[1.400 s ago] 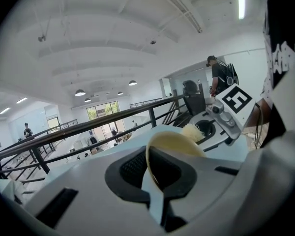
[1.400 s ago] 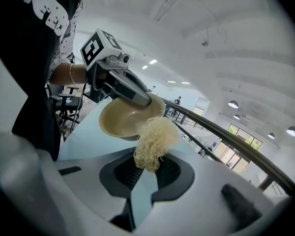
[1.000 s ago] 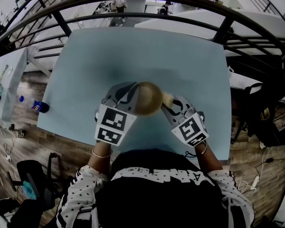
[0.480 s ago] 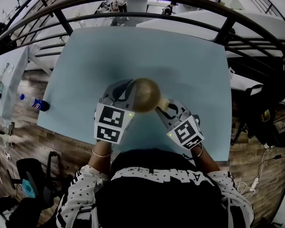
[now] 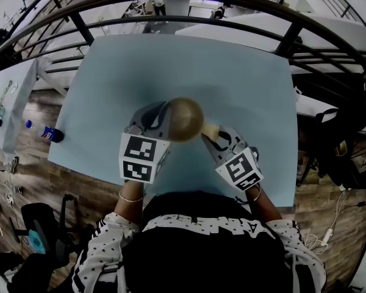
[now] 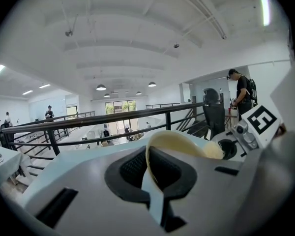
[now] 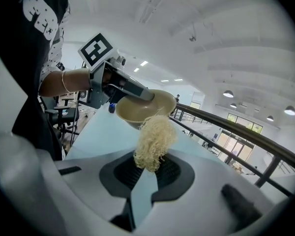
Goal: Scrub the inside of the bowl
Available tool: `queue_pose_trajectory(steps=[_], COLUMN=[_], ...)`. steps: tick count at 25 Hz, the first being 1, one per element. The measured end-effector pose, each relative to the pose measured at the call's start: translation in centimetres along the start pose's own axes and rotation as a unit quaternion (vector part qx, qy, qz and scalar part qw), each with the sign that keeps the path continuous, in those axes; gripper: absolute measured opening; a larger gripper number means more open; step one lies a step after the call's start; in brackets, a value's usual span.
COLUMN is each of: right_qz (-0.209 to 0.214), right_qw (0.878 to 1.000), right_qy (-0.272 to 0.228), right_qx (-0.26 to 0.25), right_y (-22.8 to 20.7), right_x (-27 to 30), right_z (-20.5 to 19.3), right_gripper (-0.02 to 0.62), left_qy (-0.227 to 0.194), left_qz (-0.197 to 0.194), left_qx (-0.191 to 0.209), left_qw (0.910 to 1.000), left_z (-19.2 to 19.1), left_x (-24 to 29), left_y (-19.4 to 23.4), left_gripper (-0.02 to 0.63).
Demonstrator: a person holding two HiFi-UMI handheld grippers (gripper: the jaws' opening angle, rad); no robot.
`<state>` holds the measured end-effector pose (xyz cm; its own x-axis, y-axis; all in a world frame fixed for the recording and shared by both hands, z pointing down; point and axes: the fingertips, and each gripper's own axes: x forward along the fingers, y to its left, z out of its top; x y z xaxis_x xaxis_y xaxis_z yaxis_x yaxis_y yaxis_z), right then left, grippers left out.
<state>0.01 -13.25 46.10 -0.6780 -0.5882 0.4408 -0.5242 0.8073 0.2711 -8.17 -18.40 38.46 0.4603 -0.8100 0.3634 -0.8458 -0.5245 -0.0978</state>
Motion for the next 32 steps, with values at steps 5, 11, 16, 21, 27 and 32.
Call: queue_pose_trajectory(steps=[5, 11, 16, 21, 27, 32], right_qz=[0.007, 0.004, 0.01, 0.03, 0.022, -0.015], right_qw=[1.0, 0.999, 0.999, 0.998, 0.998, 0.997], right_qy=[-0.007, -0.029, -0.044, -0.049, -0.052, -0.057], right_qx=[-0.001, 0.02, 0.031, 0.025, 0.032, 0.042], right_y=[0.6, 1.1, 2.0, 3.6, 3.2, 1.4], right_x=[-0.1, 0.2, 0.1, 0.5, 0.6, 0.0], right_z=[0.5, 1.7, 2.2, 2.7, 2.6, 2.5], right_gripper=[0.055, 0.055, 0.055, 0.055, 0.055, 0.055], left_qy=[-0.002, -0.019, -0.041, -0.049, -0.064, -0.08], left_qz=[0.008, 0.019, 0.03, 0.032, 0.034, 0.035], left_qx=[-0.004, -0.024, -0.039, -0.046, -0.06, -0.096], left_qw=[1.0, 0.9993, 0.9979, 0.9972, 0.9956, 0.9916], left_z=[0.1, 0.7, 1.6, 1.9, 2.3, 2.5], left_x=[0.0, -0.3, -0.6, -0.5, -0.7, -0.9], left_y=[-0.1, 0.6, 0.5, 0.3, 0.5, 0.7], left_gripper=[0.024, 0.024, 0.024, 0.025, 0.024, 0.023])
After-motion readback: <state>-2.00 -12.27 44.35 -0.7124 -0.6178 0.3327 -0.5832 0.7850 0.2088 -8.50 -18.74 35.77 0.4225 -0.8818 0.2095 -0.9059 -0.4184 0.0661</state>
